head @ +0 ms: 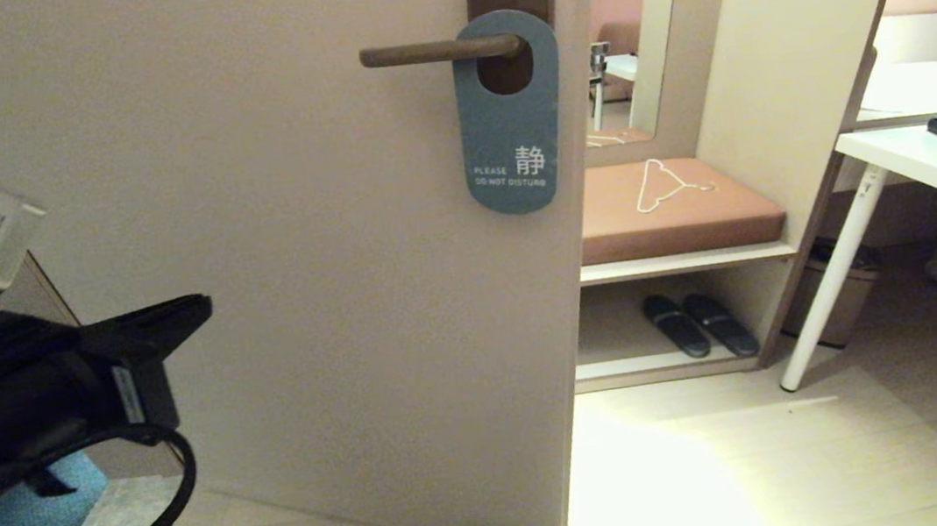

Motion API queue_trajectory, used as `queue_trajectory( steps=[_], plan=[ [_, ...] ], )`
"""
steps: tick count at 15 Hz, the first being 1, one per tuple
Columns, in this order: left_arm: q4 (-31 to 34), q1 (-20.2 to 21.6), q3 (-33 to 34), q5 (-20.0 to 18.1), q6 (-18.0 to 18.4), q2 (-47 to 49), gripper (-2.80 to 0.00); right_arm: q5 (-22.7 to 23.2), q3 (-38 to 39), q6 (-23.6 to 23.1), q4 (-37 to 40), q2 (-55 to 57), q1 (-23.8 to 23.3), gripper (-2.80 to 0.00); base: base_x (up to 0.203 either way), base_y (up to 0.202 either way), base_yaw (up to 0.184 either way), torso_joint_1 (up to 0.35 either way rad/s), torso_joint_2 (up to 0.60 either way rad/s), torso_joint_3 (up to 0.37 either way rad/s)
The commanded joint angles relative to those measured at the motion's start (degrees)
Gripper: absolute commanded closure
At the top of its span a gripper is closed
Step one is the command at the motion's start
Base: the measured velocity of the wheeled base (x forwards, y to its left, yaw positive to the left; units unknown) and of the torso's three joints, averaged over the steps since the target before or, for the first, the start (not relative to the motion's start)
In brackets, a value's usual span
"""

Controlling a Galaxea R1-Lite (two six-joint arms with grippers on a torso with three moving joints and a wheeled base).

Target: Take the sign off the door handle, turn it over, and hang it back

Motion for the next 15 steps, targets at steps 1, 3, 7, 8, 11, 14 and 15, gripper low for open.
queue_trajectory(
  steps=[1, 3, 7, 8, 11, 14, 15],
  plan=[
    [-0.1, 3.3, 3.6, 0.1, 0.3, -6.5, 0.0, 0.0, 0.0, 0.0, 0.0, 0.0, 0.0, 0.0, 0.0, 0.0, 0.0, 0.0, 0.0, 0.0],
    [-0.1, 5.7, 8.9, 0.2, 0.5, -11.9, 0.0, 0.0, 0.0, 0.0, 0.0, 0.0, 0.0, 0.0, 0.0, 0.0, 0.0, 0.0, 0.0, 0.0],
    [0.4, 11.3, 20.9, 0.2, 0.7, -24.3, 0.0, 0.0, 0.0, 0.0, 0.0, 0.0, 0.0, 0.0, 0.0, 0.0, 0.0, 0.0, 0.0, 0.0],
    [1.0, 11.8, 22.7, 0.2, 0.7, -27.5, 0.0, 0.0, 0.0, 0.0, 0.0, 0.0, 0.0, 0.0, 0.0, 0.0, 0.0, 0.0, 0.0, 0.0],
    [5.6, 12.7, 27.6, 0.8, 0.6, -39.3, 0.0, 0.0, 0.0, 0.0, 0.0, 0.0, 0.0, 0.0, 0.0, 0.0, 0.0, 0.0, 0.0, 0.0],
    [7.2, 13.8, 33.3, 1.5, 0.0, -46.0, 0.0, 0.0, 0.0, 0.0, 0.0, 0.0, 0.0, 0.0, 0.0, 0.0, 0.0, 0.0, 0.0, 0.0],
    [6.0, 15.1, 35.6, 1.6, -0.1, -47.5, 0.0, 0.0, 0.0, 0.0, 0.0, 0.0, 0.0, 0.0, 0.0, 0.0, 0.0, 0.0, 0.0, 0.0]
  ],
)
